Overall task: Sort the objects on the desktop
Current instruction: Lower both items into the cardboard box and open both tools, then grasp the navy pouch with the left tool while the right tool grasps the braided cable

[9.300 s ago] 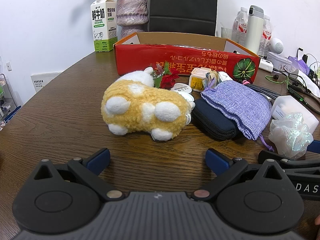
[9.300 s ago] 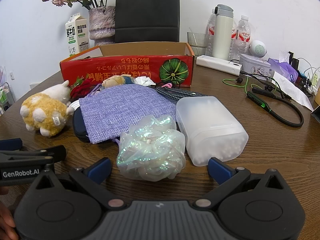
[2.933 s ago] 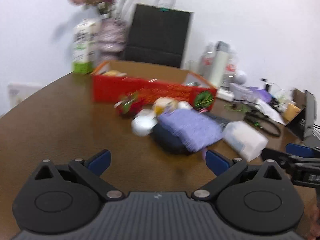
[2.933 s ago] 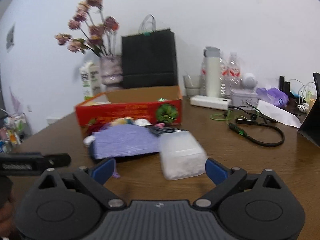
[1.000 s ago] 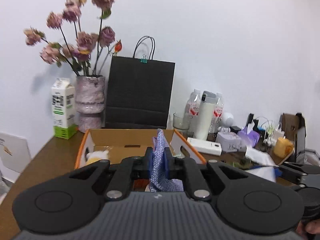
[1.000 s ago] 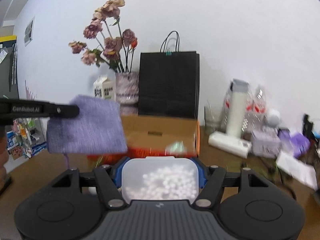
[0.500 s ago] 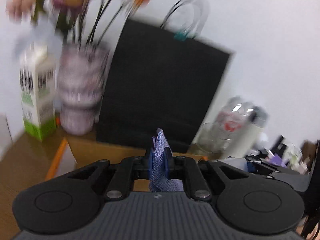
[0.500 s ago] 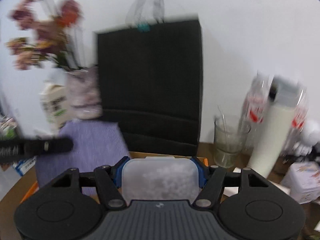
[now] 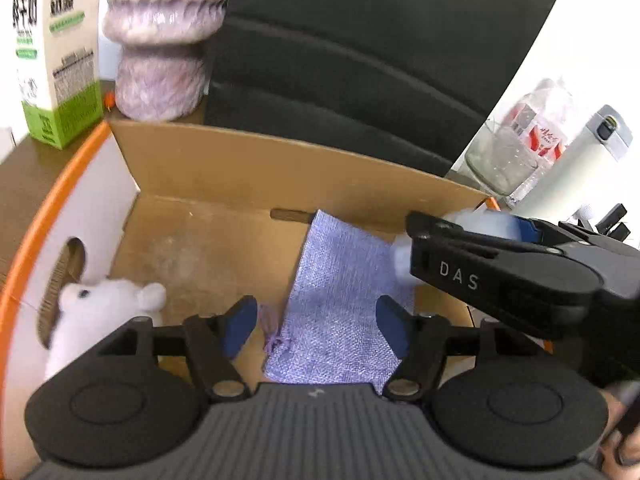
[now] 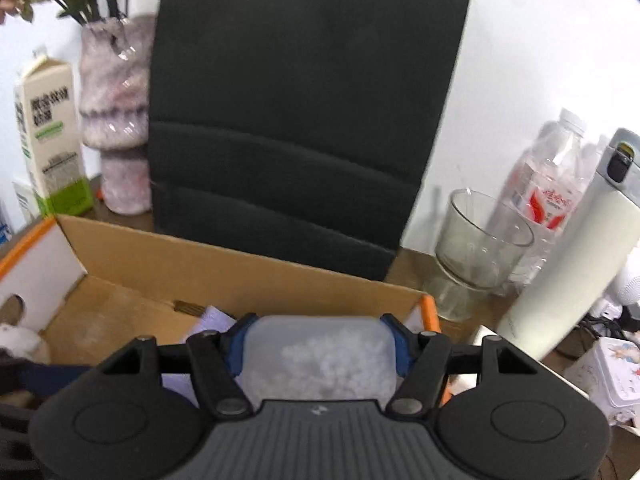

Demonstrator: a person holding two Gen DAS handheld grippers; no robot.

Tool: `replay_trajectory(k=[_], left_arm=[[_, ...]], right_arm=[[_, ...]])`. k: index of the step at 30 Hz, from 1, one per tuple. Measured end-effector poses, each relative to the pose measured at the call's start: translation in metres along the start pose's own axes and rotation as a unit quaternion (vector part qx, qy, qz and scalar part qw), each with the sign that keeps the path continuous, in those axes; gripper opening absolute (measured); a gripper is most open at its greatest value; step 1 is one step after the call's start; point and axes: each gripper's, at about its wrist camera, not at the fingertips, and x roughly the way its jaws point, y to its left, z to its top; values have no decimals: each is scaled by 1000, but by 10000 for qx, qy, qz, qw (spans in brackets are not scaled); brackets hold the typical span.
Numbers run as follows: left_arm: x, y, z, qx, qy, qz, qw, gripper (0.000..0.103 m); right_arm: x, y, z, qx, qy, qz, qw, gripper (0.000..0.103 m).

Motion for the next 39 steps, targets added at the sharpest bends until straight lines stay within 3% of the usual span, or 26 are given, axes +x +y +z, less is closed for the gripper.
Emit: replay_trajectory(k=[2,6,7,13,16,20,23,27,29,33,37,39], left_arm=[[-12,3,-5,4,-38,59,10000,70],[-33,3,-12,-10,-245,225,9994,75],[-37,3,-12,-5,-255,248,9994,77],[-61,1,-30,52,-157,358,9992,82],[-83,-1,-49,255,-248,440,9984,85],[-115,-5,-85,682,-461,470,9955,94],[-144,-2,-123,852,-906,659,9900,102],[-176,-2,-179,1024,-1295,792,9831,103],[-188,-3,-210,1057,-1385,804,9814,103],[-207,-2,-267,1356,-1750,564,9736,103],[-218,-4,-305,1623,-1901,636,9662,103],[-222,-1,-320,1541,-1900,643,9675,103]], right_arm=[[-6,0,-2,-143,26,-44,9999,77],[-36,-5,-6,-225,133,164,9995,81],[-44,-7,-7,-206,173,194,9994,89],[-92,-28,-18,336,200,425,9983,89],[-117,-38,-32,691,194,744,9946,89],[-152,-40,-67,854,138,1133,9898,89],[-184,-42,-100,955,-37,1227,9878,90],[-229,-35,-151,904,-309,1186,9883,91],[-250,-31,-179,993,-417,1227,9866,99],[-276,-21,-233,1205,-543,1225,9836,100],[-297,-5,-277,1063,-663,1008,9870,100],[-305,-3,-295,1189,-622,1177,9839,100]])
